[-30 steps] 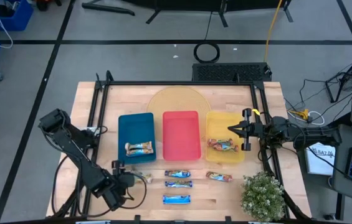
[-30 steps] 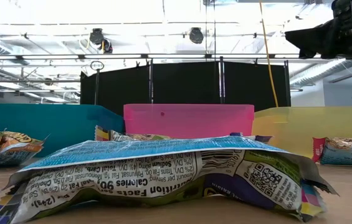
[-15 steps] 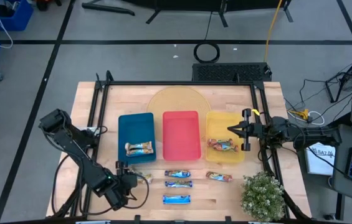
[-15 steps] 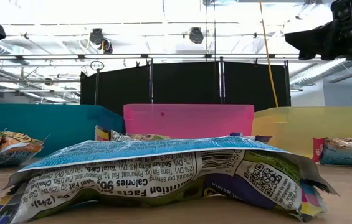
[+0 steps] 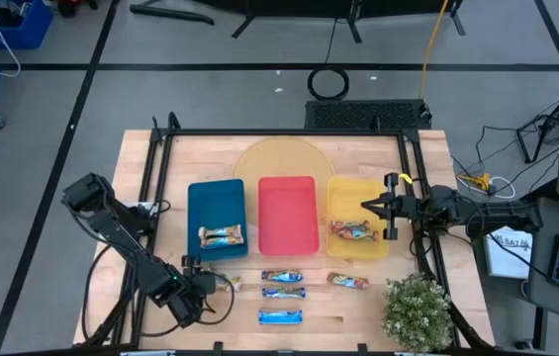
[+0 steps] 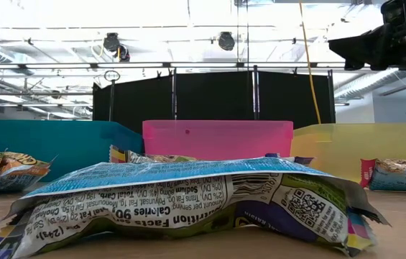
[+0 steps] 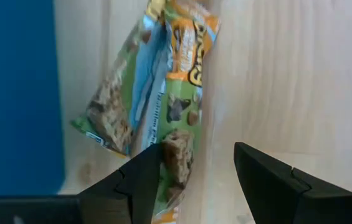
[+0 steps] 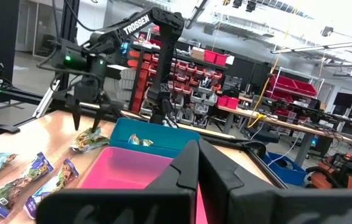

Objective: Pick and place Granola Bars by type
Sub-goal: Put the bottom green granola bar into the blue bin

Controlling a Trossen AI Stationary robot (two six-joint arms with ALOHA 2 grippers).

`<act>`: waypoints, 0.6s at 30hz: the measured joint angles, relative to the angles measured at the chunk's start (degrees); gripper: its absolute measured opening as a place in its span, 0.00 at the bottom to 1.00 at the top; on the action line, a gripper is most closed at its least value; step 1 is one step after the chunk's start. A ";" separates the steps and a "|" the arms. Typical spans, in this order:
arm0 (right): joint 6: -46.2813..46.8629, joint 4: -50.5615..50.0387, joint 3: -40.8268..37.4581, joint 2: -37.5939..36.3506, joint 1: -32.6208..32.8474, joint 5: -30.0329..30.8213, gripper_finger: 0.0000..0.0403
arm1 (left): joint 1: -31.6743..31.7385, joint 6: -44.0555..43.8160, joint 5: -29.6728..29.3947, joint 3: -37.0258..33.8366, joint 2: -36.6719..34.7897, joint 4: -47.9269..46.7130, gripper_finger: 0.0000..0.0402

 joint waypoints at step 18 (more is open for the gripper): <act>3.87 -3.43 0.00 0.00 0.04 0.00 0.00 | -0.89 1.32 5.27 -2.45 0.08 12.45 0.53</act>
